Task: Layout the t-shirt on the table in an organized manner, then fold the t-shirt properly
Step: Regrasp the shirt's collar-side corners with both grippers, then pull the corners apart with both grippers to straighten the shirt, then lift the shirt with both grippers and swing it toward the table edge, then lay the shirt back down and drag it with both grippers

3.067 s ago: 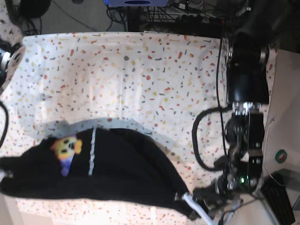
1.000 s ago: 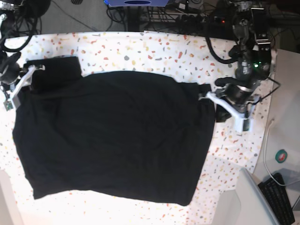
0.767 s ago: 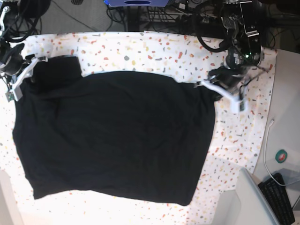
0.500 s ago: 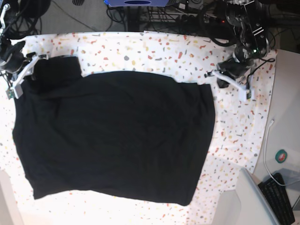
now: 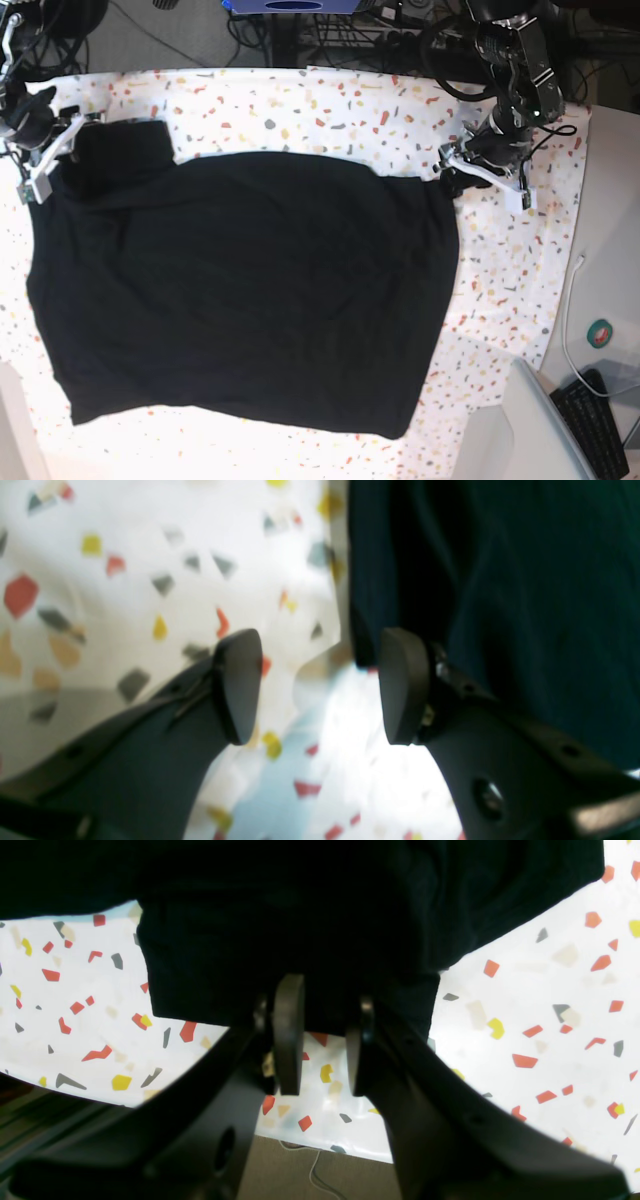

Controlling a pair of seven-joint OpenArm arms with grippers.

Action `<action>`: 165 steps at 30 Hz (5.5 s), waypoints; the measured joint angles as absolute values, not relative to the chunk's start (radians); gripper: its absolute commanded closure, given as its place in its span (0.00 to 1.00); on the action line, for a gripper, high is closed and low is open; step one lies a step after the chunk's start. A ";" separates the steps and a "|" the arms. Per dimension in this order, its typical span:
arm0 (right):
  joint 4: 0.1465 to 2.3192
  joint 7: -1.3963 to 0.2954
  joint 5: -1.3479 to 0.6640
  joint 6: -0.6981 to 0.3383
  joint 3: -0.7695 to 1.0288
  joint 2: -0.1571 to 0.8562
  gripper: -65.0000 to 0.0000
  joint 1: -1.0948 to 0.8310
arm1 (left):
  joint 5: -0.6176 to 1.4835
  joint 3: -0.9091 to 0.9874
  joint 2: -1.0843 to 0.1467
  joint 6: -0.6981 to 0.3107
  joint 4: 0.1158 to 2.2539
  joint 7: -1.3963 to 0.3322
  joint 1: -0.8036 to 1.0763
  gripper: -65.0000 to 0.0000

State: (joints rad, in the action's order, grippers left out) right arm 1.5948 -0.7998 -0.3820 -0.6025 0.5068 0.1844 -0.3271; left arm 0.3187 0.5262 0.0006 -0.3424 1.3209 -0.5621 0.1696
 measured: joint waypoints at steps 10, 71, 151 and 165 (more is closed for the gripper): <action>1.595 -0.797 -0.382 -0.603 0.507 0.184 0.81 -0.325 | 0.319 0.512 -0.004 -0.345 1.258 -0.535 0.126 0.69; 1.595 -0.759 -0.393 -0.601 0.742 0.060 0.34 -0.357 | 0.289 0.432 -0.052 -0.334 1.431 -0.756 0.183 1.00; 1.090 -0.672 0.083 -0.660 0.555 0.254 1.00 0.181 | 0.030 0.267 0.001 -0.269 1.369 -0.725 -0.102 1.00; 1.252 -0.766 0.088 -0.654 0.581 0.211 1.00 -0.021 | 0.033 0.278 -0.012 -0.266 1.493 -0.646 0.128 1.00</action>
